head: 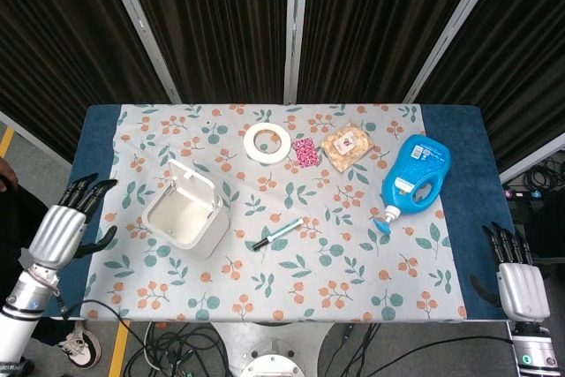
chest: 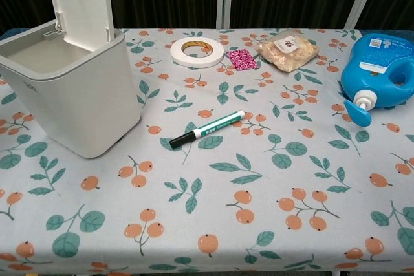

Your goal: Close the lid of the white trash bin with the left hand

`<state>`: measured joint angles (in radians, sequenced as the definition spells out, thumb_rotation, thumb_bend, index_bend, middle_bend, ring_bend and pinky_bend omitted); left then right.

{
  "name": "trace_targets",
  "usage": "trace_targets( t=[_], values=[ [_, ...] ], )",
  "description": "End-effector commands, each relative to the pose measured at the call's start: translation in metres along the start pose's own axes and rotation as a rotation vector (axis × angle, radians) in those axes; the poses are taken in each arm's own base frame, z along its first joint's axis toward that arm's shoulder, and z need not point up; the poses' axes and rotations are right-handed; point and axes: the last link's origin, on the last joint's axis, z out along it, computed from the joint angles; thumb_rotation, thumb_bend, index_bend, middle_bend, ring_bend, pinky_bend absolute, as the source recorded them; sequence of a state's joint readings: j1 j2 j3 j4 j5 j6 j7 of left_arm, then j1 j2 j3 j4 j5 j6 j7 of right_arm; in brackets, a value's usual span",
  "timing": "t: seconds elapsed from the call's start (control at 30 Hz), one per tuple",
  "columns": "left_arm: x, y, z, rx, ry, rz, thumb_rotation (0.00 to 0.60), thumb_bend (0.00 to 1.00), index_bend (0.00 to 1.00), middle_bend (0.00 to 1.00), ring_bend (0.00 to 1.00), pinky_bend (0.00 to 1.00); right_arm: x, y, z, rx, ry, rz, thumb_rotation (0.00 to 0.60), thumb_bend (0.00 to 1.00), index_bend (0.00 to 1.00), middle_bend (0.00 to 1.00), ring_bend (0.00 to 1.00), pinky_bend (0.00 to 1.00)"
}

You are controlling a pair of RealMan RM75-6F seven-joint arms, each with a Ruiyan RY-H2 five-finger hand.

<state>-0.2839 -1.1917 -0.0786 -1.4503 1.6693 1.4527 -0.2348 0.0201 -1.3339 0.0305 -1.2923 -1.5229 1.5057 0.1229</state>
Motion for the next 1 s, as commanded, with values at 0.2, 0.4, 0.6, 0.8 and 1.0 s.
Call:
trace_targets(
  t=[0.2,0.4,0.6,0.8,1.0],
  values=[
    [0.014,0.035,0.062,-0.163,-0.020,-0.003,0.581,0.41,0.07,0.13,0.04,0.11,-0.005,0.002,0.003,-0.011,-0.015,-0.001,0.600,0.18,0.00,0.00,0.00,0.00],
    [0.022,0.056,0.095,-0.241,-0.049,-0.036,0.579,0.42,0.07,0.13,0.04,0.11,-0.005,0.005,0.003,-0.016,-0.013,0.008,0.600,0.18,0.00,0.00,0.00,0.00],
    [0.017,0.075,0.112,-0.305,-0.112,-0.008,0.579,0.44,0.07,0.13,0.04,0.11,-0.006,0.007,0.004,-0.027,-0.015,0.008,0.600,0.18,0.00,0.00,0.00,0.00],
    [0.009,0.083,0.114,-0.325,-0.157,0.020,0.578,0.45,0.07,0.14,0.04,0.11,-0.007,0.009,0.004,-0.038,-0.014,0.009,0.600,0.18,0.00,0.00,0.00,0.00],
    [0.009,0.082,0.102,-0.318,-0.201,0.049,0.553,0.45,0.08,0.23,0.04,0.11,-0.008,0.012,0.006,-0.052,-0.018,0.010,0.600,0.18,0.00,0.00,0.00,0.00]
  ],
)
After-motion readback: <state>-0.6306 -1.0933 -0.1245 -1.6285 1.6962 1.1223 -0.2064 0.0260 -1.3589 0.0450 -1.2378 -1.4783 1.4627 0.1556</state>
